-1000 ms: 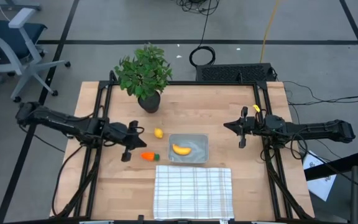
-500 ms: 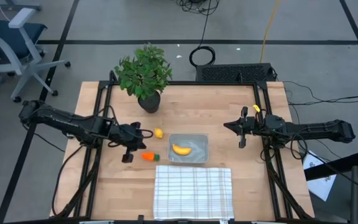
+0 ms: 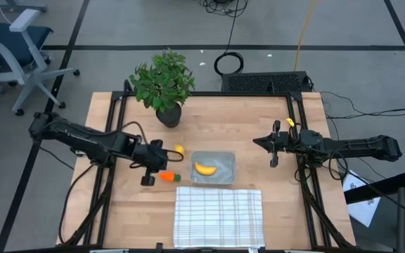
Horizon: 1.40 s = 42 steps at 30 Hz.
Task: Pick and placing Produce into tupperware
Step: Put the orange carrot into the gray basket
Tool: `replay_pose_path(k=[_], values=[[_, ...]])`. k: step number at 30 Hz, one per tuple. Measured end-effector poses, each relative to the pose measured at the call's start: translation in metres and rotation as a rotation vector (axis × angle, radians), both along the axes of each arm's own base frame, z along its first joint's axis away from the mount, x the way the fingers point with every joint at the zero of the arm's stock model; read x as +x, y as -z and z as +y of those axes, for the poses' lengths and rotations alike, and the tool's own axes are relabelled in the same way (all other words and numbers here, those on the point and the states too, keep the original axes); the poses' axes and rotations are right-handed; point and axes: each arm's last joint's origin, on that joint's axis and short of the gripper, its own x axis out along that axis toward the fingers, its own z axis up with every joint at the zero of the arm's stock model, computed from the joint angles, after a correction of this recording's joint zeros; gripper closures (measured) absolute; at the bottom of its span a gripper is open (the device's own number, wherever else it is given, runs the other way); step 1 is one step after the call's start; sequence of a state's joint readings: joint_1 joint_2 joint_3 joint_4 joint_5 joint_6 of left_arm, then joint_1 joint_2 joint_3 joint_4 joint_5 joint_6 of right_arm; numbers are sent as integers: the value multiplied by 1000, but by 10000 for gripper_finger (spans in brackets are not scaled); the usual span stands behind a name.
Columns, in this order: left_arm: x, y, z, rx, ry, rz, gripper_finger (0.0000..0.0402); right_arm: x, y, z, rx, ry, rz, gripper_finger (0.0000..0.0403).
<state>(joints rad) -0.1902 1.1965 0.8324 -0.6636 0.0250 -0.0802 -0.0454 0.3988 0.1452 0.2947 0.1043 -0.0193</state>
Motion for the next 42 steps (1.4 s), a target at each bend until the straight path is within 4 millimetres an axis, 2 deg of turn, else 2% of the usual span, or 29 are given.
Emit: replay_pose_path(k=[5, 14, 26, 37, 42], values=[[13, 1, -2, 50, 12, 120, 376, 0, 0, 0, 0, 0, 0, 403], [31, -7, -6, 77, 60, 131, 376, 0, 0, 0, 2, 0, 1, 403], [31, -10, -7, 58, 74, 126, 375, 0, 0, 0, 8, 0, 3, 403], [35, -13, -18, -9, 112, 68, 374, 0, 0, 0, 34, 1, -1, 403], [36, -14, -18, -20, 64, 59, 348, 0, 0, 0, 34, 1, -1, 403]])
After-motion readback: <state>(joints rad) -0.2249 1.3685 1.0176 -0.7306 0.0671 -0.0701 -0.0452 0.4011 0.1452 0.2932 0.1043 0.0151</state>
